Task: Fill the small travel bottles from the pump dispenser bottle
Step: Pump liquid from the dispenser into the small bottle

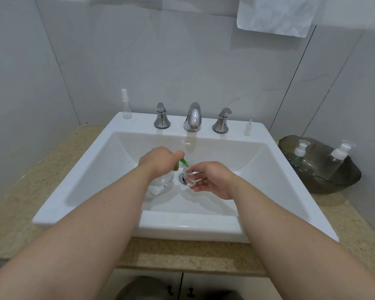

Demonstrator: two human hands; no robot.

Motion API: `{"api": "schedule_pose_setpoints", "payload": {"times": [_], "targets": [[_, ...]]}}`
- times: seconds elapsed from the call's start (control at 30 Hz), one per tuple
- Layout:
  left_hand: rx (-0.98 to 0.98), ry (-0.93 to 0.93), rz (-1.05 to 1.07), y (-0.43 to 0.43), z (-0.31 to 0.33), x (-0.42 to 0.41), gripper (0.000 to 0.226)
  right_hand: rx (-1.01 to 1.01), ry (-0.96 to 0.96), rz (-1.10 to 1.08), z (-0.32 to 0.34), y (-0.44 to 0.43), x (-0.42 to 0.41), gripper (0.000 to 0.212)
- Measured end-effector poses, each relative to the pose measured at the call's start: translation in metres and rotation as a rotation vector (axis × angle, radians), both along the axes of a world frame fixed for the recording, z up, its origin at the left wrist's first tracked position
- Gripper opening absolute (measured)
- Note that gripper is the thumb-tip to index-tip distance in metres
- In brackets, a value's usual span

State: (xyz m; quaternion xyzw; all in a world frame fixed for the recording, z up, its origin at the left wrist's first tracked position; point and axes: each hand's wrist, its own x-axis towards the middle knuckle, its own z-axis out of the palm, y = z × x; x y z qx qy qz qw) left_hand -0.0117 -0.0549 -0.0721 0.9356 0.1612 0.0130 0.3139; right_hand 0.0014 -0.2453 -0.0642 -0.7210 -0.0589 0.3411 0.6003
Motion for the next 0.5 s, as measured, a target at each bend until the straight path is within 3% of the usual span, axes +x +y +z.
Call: {"api": "schedule_pose_setpoints", "payload": {"times": [0.27, 0.5], "targets": [[0.038, -0.005, -0.017, -0.0018, 0.0015, -0.0016, 0.053, 0.001, -0.001, 0.012, 0.0001, -0.0004, -0.0006, 0.014], [0.024, -0.023, -0.016, 0.0005, 0.0011, -0.0068, 0.088, 0.038, 0.014, -0.07, -0.0015, 0.0001, 0.0043, 0.019]]}}
